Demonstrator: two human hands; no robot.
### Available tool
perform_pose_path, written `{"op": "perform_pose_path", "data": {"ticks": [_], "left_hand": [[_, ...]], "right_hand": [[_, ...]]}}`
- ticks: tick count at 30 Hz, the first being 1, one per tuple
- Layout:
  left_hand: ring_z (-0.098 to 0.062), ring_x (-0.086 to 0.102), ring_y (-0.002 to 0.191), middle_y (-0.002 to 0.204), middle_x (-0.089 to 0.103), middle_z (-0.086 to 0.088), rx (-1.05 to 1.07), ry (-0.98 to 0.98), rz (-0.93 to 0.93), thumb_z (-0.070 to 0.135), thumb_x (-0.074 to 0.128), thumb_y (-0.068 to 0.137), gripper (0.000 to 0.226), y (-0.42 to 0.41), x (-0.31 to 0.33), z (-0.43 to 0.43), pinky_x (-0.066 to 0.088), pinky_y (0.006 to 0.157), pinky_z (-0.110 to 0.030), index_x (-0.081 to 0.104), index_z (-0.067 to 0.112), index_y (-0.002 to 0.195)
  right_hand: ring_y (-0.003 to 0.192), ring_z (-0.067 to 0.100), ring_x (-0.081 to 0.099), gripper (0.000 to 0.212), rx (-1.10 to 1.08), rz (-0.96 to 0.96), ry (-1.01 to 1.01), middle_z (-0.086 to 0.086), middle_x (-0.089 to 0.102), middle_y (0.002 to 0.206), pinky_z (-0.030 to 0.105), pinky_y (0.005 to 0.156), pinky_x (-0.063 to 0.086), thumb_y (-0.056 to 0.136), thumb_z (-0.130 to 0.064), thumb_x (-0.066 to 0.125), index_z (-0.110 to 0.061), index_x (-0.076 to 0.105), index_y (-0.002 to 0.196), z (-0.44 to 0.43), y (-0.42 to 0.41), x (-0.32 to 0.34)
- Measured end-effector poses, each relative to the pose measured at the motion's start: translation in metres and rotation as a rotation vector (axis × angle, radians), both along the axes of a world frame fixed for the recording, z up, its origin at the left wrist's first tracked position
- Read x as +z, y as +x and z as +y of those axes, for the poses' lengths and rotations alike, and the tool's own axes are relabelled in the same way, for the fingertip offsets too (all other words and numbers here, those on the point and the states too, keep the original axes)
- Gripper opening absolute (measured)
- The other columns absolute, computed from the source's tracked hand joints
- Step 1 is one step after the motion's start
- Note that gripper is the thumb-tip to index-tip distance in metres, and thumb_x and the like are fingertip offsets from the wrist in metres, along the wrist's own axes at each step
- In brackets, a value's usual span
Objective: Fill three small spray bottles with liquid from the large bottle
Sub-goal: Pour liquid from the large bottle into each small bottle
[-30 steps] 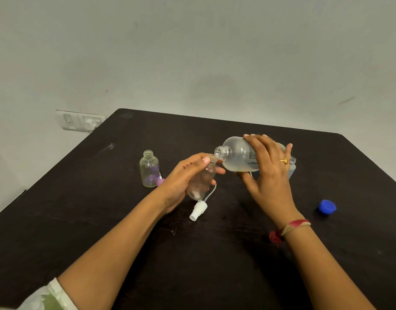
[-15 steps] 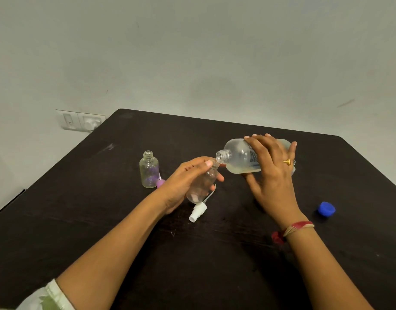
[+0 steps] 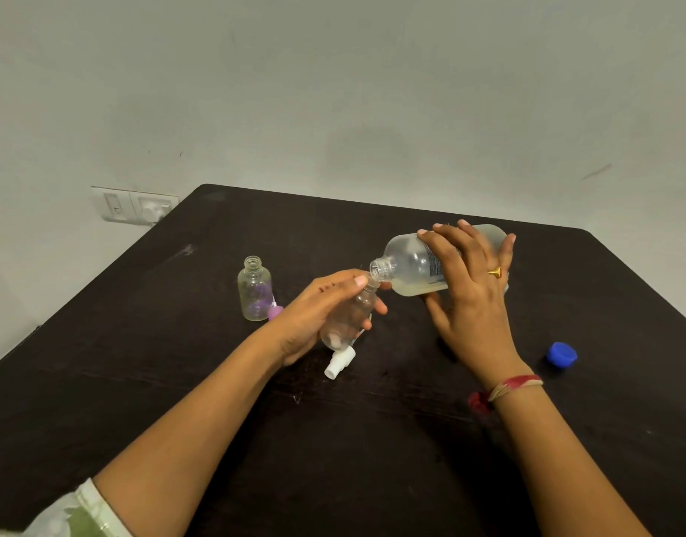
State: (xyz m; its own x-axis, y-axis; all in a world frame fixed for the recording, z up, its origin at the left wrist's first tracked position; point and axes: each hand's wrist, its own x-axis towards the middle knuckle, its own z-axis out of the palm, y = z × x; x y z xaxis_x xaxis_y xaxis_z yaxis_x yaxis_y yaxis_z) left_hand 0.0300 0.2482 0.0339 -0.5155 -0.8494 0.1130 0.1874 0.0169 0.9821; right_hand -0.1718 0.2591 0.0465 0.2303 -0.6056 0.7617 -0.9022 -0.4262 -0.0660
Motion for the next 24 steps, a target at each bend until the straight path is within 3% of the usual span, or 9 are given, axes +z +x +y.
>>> {"op": "perform_pose_path", "data": {"ticks": [15,24], "left_hand": [[-0.014,0.059,0.071,0.085,0.067,-0.002,-0.024,-0.017,-0.017,0.036,0.045,0.091,0.032,0.0009,0.0003,0.0002,0.050,0.067,-0.027,0.067,0.019,0.107],[-0.014,0.059,0.070,0.085,0.067,-0.002,-0.032,-0.016,-0.012,0.036,0.044,0.092,0.030,0.0011,0.0012,0.0005,0.050,0.068,-0.028,0.070,0.025,0.102]], "right_hand": [[0.137,0.026,0.028,0.068,-0.005,0.023,-0.052,0.001,0.036,0.137,0.047,0.116,-0.012,0.077,-0.010,0.067,-0.024,0.036,0.136,0.0002,-0.0007,0.0017],[0.137,0.025,0.027,0.075,-0.015,0.027,-0.070,0.001,0.034,0.137,0.048,0.116,-0.012,0.074,-0.006,0.074,-0.025,0.036,0.135,-0.0003,-0.0018,0.0014]]}}
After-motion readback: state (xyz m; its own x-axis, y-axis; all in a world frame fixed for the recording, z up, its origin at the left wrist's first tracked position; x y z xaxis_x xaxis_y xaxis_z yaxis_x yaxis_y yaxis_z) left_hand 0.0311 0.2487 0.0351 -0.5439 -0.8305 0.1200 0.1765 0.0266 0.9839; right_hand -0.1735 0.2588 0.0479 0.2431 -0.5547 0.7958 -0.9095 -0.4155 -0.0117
